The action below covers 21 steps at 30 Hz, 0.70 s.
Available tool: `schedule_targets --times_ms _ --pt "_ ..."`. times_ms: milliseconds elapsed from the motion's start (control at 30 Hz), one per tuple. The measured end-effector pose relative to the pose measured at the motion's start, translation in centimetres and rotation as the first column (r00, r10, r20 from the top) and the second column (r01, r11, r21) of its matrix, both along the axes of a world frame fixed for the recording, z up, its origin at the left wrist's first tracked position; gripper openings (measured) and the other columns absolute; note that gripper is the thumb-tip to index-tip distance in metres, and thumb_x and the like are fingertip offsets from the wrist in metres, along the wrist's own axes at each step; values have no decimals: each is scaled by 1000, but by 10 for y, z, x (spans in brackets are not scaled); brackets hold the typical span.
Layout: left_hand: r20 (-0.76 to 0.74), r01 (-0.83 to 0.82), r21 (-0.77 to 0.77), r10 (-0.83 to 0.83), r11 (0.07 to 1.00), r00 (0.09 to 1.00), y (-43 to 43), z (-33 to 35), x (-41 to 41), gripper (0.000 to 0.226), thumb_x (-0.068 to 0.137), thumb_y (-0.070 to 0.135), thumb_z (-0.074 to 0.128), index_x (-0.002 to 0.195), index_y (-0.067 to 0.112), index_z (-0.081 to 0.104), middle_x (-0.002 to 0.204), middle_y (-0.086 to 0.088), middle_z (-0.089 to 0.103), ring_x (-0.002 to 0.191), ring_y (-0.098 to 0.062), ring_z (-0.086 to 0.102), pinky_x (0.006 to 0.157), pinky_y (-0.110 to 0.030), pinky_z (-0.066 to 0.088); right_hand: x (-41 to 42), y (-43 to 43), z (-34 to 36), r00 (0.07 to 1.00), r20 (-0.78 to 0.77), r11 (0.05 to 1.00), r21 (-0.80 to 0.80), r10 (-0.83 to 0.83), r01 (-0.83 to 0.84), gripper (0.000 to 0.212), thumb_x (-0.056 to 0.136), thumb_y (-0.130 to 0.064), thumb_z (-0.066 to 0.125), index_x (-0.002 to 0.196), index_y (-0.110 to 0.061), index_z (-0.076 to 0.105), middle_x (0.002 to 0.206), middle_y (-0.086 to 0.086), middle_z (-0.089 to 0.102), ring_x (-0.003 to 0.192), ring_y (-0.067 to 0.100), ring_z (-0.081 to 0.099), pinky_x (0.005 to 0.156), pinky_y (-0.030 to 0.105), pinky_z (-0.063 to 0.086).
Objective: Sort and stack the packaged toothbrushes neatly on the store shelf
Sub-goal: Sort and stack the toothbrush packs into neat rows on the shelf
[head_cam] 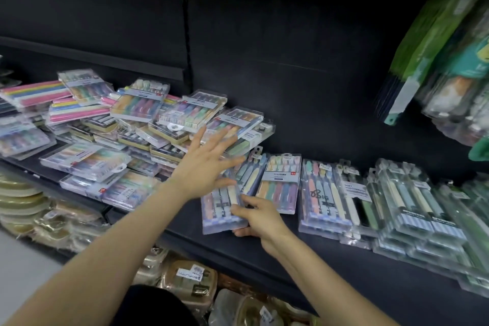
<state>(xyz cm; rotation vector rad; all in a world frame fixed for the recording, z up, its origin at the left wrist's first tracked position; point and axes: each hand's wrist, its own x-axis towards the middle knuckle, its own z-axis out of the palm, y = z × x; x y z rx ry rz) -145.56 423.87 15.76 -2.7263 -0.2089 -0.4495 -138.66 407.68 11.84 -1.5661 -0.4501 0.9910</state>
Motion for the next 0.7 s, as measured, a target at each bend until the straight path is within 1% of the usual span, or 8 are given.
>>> schedule_targets --times_ms 67,200,333,400,467,533,600,700 --pt "-83 -35 -5 34 999 996 6 4 6 51 77 52 70 125 37 60 151 -9 36 141 -35 27 110 -65 12 7 -9 7 1000 17 1000 -17 15 -14 16 90 -10 66 87 -24 61 85 -7 63 57 12 60 51 23 54" --pt "-52 -23 -50 20 998 998 7 6 8 49 66 41 83 113 35 68 141 -11 48 130 -39 43 103 -68 30 22 -40 20 1000 15 999 -37 12 -11 14 89 -8 66 97 -19 66 91 1 69 50 10 59 46 21 48" --pt "-73 -40 -41 37 998 997 7 -3 8 49 68 46 81 114 38 67 144 -7 46 134 -38 38 107 -67 23 34 -86 30 998 60 999 -33 -7 9 19 87 -3 66 90 -22 69 79 -1 75 52 10 60 44 22 46" --pt "-90 -31 3 31 1000 995 5 -8 7 46 61 45 85 105 38 72 136 -7 53 127 -39 46 104 -69 27 41 -109 33 994 92 998 -12 -64 65 20 87 -3 65 93 -22 69 75 -3 75 51 11 60 43 22 46" --pt "-75 -25 5 26 1000 997 2 -12 8 46 55 41 90 98 35 75 129 -8 58 121 -41 52 100 -71 30 49 -128 38 980 128 988 28 -152 150 23 88 -2 64 102 -20 67 77 -6 75 48 11 58 43 23 47" --pt "-65 -40 -35 37 999 997 2 -14 9 45 56 39 90 98 35 75 129 -8 58 122 -41 51 101 -71 29 57 -142 40 955 158 968 52 -251 246 32 88 -3 65 116 -17 64 87 -3 73 46 13 56 44 23 48" --pt "-74 -79 -63 74 995 995 -1 -14 10 42 62 41 86 102 37 73 134 -6 55 129 -40 44 105 -70 23 64 -152 38 927 175 943 59 -332 327 40 88 -6 66 127 -14 59 91 3 71 47 16 54 46 24 49" --pt "-66 -146 -109 139 983 988 -9 -13 12 35 74 43 77 109 35 72 142 -8 47 137 -38 33 111 -66 12 72 -161 31 896 208 919 60 -393 390 44 90 -9 65 133 -14 56 85 10 72 46 15 54 53 25 50"
